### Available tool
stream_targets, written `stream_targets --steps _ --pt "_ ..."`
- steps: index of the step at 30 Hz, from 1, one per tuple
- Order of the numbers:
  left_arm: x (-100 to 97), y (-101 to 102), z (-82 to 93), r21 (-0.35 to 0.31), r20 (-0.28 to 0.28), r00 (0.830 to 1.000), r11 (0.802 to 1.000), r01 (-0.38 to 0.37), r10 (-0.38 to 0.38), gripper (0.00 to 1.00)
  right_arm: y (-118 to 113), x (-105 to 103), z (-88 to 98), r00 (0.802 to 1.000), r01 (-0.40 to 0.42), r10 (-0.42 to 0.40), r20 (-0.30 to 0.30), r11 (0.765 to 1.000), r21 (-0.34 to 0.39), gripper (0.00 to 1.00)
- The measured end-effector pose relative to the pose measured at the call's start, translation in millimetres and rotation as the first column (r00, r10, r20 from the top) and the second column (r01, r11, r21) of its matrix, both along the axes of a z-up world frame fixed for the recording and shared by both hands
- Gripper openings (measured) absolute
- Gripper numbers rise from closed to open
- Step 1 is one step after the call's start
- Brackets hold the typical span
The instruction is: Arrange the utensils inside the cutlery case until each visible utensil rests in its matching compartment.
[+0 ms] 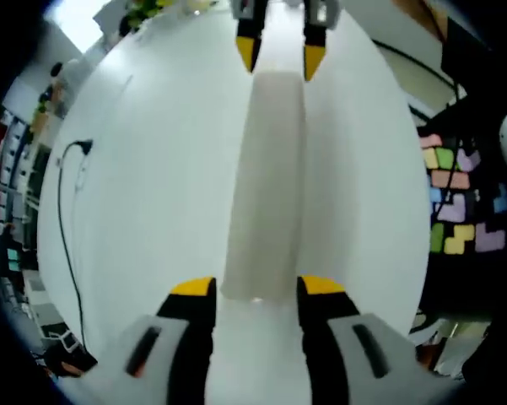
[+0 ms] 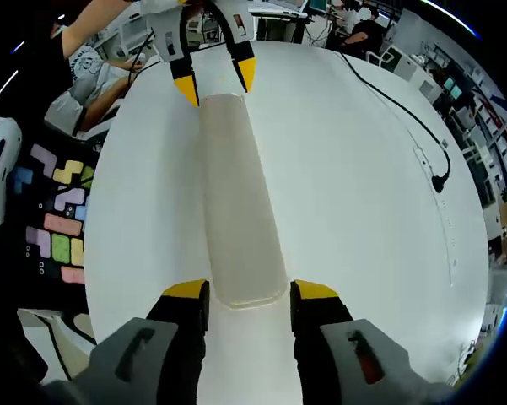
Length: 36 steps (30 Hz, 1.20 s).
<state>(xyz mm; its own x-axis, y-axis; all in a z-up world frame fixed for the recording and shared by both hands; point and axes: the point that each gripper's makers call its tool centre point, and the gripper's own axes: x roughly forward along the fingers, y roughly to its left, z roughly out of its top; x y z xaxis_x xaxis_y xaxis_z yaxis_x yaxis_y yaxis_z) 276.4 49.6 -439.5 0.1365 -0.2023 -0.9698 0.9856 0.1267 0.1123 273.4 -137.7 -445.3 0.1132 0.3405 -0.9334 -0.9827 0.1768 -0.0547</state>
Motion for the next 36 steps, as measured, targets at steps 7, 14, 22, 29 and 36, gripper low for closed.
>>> stream_targets --steps 7,14,22,29,36 --pt "-1.6 -5.7 -12.0 -0.022 -0.021 1.000 1.000 -0.004 0.003 0.50 2.2 -4.3 -10.8 0.999 -0.028 0.027 -0.017 0.999 -0.019 0.46" --pt "-1.9 -3.4 -20.8 -0.008 -0.034 0.999 1.000 0.006 -0.006 0.50 5.1 -0.7 -14.0 0.999 -0.029 0.028 -0.015 0.999 -0.021 0.45" --pt "0.3 -6.6 -26.6 -0.025 -0.029 1.000 1.000 -0.003 0.002 0.49 9.0 2.2 -20.6 0.998 -0.062 0.061 -0.017 0.996 -0.066 0.45" --pt "2.1 -5.1 -28.9 -0.019 -0.028 1.000 1.000 -0.006 0.006 0.48 10.5 2.4 -23.2 0.998 -0.065 0.064 -0.019 0.995 -0.075 0.44" --pt "2.4 -5.6 -30.1 -0.021 -0.047 0.999 1.000 -0.011 0.010 0.46 11.8 4.0 -26.8 0.997 -0.075 0.072 -0.036 0.994 -0.084 0.44"
